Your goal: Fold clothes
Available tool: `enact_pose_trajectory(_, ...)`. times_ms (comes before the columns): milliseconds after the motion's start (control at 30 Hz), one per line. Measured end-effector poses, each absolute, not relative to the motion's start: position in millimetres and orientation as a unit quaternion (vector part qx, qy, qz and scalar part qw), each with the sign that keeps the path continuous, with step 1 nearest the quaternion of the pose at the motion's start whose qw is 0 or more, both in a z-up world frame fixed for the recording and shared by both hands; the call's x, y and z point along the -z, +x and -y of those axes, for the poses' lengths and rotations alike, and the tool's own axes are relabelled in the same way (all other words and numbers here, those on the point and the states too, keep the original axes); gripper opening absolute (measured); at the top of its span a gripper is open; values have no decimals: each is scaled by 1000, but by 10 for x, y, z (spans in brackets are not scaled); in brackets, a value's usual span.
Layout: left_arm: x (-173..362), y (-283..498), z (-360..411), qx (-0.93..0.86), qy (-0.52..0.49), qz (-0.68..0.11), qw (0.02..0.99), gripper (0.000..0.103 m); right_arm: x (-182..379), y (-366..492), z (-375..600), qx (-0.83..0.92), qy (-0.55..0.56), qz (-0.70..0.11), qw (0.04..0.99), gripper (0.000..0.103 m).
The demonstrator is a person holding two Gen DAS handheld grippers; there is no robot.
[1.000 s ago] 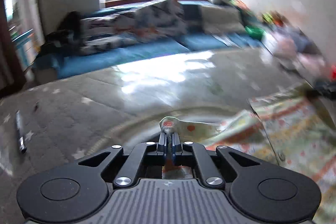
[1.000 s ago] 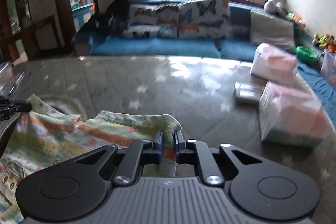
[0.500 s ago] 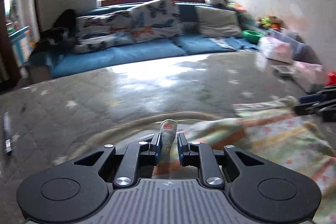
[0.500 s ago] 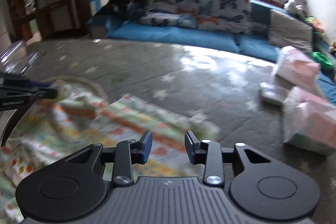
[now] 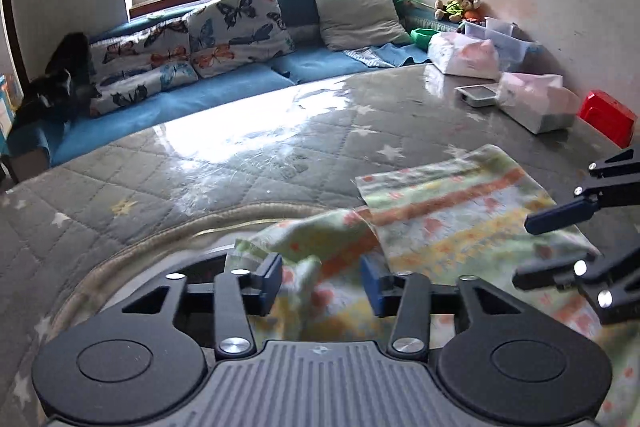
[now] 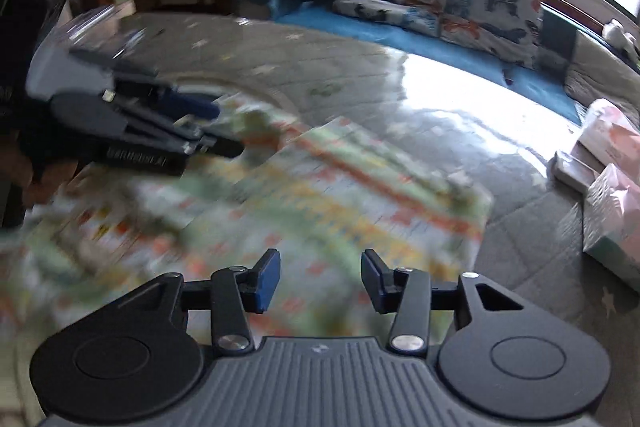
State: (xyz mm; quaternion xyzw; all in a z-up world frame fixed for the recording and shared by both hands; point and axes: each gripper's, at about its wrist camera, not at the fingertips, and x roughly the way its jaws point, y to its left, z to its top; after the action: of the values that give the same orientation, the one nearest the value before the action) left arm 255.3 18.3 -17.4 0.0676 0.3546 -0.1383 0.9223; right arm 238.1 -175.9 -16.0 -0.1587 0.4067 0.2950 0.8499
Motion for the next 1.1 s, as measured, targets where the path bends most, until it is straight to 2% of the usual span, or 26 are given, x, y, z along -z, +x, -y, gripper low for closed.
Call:
enact_pose_trajectory(67, 131, 2345, -162, 138, 64, -352, 923, 56, 152, 2179, 1742, -309, -169, -406, 843, 48)
enact_pose_trajectory(167, 83, 1981, -115, 138, 63, -348, 925, 75, 142, 1890, 1727, -324, -183, -403, 836, 53)
enact_pose_trajectory(233, 68, 1740, -76, 133, 67, -343, 928, 91, 148, 1682, 1714, -330, -194, -398, 833, 54)
enact_pose_trajectory(367, 93, 1319, 3, 117, 81, -337, 931, 96, 200, 1336, 1724, -337, -208, -392, 830, 59)
enact_pose_trajectory(400, 101, 1231, 17, 110, 81, -336, 932, 101, 217, 1256, 1730, -337, -210, -390, 831, 60)
enact_pose_trajectory(600, 139, 787, 37, 74, 82, -319, 941, 101, 124, 993, 1754, -332, -210, -363, 845, 60)
enact_pose_trajectory(867, 83, 282, -624, -53, -20, -304, 951, 103, -27, 981, 1506, -359, -159, -322, 861, 61)
enact_pose_trajectory(1100, 137, -137, -1286, -191, -62, -295, 934, 103, 97, 929, 1161, -394, -176, -327, 841, 61)
